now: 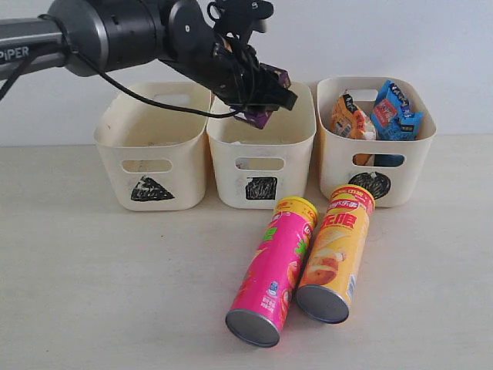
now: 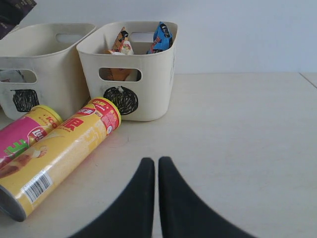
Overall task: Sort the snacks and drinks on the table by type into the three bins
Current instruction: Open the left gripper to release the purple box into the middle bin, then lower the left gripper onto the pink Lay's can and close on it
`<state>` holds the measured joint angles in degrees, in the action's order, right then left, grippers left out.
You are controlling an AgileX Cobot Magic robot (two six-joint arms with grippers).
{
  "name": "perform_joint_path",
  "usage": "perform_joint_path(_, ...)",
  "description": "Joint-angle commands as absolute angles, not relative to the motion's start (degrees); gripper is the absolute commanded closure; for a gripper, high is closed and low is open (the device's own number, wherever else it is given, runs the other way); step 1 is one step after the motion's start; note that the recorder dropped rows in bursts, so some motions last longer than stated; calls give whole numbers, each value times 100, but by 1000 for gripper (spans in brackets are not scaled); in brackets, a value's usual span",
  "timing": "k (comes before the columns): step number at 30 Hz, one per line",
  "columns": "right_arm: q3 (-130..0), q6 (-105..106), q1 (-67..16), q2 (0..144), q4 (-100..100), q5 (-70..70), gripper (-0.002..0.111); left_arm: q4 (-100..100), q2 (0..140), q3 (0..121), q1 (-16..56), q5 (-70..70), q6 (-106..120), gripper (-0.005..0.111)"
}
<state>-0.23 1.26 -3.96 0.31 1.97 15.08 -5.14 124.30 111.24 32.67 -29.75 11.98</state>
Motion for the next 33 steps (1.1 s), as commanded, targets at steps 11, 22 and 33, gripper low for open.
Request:
perform_joint_path(11, 0, 139, -397, 0, 198, 1452, 108, -535, 12940, 11609, 3323, -2959, 1006, 55)
perform_joint_path(22, 0, 139, -397, 0, 198, 1419, 108, -492, 12836, 11697, 3323, -3419, 989, 37)
perform_joint_path(33, 0, 139, -397, 0, 198, 1351, 108, -492, 12037, 11697, 3323, -5099, 1578, 71)
